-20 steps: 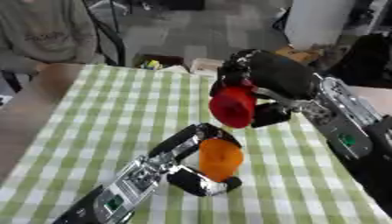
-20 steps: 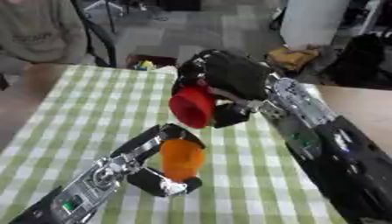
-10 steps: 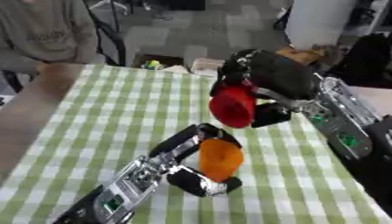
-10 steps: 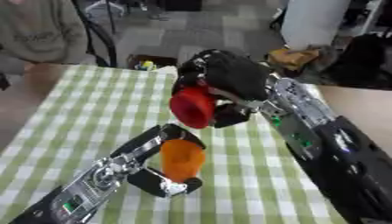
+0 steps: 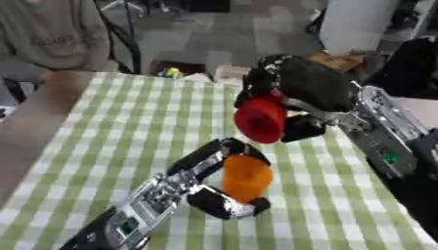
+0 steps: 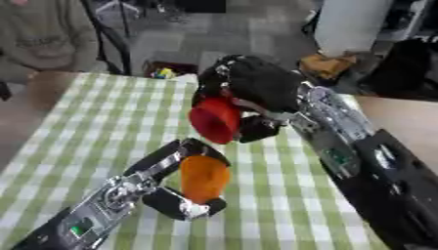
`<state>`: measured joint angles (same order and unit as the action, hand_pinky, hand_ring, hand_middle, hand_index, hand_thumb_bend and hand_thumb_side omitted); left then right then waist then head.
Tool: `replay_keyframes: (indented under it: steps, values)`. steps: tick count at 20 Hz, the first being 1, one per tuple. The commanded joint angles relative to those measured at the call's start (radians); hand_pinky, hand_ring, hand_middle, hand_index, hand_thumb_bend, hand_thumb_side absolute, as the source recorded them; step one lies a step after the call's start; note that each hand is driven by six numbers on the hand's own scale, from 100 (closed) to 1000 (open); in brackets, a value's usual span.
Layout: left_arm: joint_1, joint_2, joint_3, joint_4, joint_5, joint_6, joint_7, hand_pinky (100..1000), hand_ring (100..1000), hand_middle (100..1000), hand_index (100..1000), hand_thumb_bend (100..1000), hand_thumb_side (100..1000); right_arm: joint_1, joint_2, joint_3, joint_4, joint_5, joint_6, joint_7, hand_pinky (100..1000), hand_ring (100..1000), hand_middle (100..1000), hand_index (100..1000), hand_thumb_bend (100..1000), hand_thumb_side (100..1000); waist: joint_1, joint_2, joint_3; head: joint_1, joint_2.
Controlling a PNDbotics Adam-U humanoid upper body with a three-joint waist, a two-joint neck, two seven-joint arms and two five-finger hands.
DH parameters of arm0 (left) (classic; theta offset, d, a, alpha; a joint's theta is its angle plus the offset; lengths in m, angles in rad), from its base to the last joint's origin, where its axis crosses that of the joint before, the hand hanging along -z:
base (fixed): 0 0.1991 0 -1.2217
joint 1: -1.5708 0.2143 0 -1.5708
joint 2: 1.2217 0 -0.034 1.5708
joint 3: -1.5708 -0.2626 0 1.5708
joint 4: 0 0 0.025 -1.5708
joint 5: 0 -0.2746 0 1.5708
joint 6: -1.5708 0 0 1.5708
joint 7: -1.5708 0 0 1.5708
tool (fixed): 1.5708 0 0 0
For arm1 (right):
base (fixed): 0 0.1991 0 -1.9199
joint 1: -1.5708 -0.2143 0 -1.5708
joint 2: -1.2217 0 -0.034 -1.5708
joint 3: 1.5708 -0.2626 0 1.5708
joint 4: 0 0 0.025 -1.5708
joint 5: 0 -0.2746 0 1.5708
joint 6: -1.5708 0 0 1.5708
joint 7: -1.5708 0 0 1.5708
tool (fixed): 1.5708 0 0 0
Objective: Pour the contents of one cup into another cup.
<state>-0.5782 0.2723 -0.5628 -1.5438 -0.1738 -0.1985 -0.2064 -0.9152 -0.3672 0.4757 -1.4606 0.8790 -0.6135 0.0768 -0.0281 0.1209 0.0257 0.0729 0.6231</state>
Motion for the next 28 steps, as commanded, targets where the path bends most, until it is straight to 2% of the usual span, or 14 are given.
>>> replay_keyframes:
  steps: [1, 19, 28]
  values:
    - [-0.013, 0.016, 0.014, -0.019, 0.004, -0.002, -0.004, 391, 246, 138, 648, 100, 270, -0.023, -0.024, -0.005, -0.023, 0.015, -0.006, -0.003, 606, 490, 331, 471, 100, 100, 0.001, -0.018, -0.001, 0.004, 0.002]
    - [-0.012, 0.016, 0.014, -0.017, 0.004, -0.003, -0.006, 392, 247, 139, 650, 100, 271, -0.023, -0.023, -0.001, -0.028, 0.046, -0.019, -0.014, 609, 499, 337, 474, 100, 100, 0.001, -0.02, -0.003, 0.007, 0.002]
    - [-0.01, 0.017, 0.02, -0.022, -0.01, -0.008, 0.003, 393, 254, 145, 648, 100, 272, -0.019, -0.024, -0.015, -0.027, 0.038, -0.003, -0.026, 606, 486, 328, 471, 100, 100, 0.003, -0.02, -0.003, 0.008, 0.002]
